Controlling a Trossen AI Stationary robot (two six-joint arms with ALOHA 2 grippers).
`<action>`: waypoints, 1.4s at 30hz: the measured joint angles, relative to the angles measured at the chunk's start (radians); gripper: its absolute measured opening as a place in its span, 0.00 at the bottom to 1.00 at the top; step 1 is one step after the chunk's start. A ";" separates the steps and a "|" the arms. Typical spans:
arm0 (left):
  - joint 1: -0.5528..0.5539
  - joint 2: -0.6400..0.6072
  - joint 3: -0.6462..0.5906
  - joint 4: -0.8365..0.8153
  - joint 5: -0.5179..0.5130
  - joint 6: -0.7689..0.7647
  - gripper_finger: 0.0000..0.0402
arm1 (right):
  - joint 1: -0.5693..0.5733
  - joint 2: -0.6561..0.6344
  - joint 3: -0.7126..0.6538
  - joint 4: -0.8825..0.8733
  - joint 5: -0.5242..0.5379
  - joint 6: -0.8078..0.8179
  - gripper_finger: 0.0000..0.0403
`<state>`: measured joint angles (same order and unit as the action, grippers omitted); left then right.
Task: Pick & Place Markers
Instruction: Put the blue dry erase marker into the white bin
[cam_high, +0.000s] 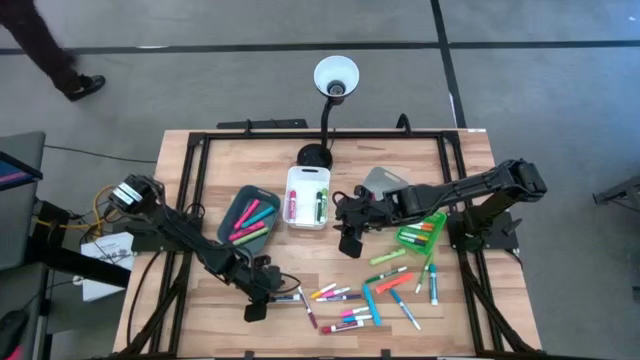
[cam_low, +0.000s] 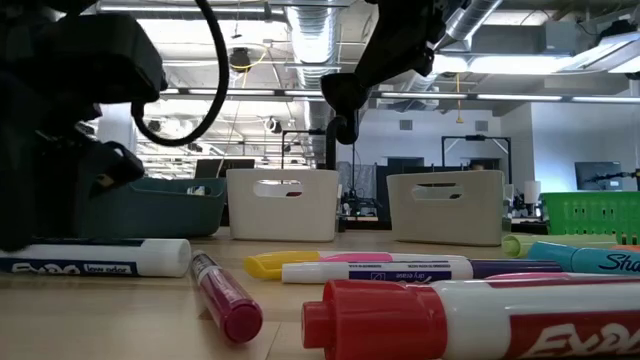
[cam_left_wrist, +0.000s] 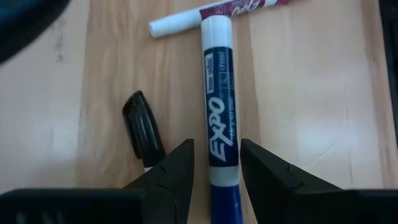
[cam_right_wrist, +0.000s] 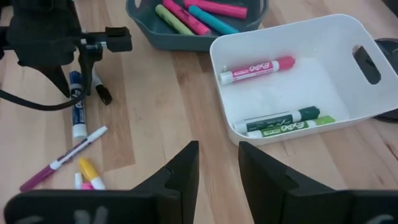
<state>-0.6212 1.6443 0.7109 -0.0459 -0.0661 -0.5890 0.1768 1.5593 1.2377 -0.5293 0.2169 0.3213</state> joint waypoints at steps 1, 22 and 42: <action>-0.001 0.006 0.000 0.001 0.002 0.000 0.31 | 0.000 0.000 0.000 0.000 0.000 -0.001 0.25; 0.000 0.006 -0.002 0.001 -0.021 0.007 0.14 | 0.000 0.000 -0.026 0.015 0.025 -0.015 0.25; 0.446 -0.400 0.000 0.086 -0.361 0.287 0.17 | -0.001 0.000 -0.026 0.015 0.020 -0.016 0.25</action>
<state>-0.1753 1.2439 0.7109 0.0402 -0.4269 -0.3018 0.1763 1.5597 1.2118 -0.5140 0.2371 0.3050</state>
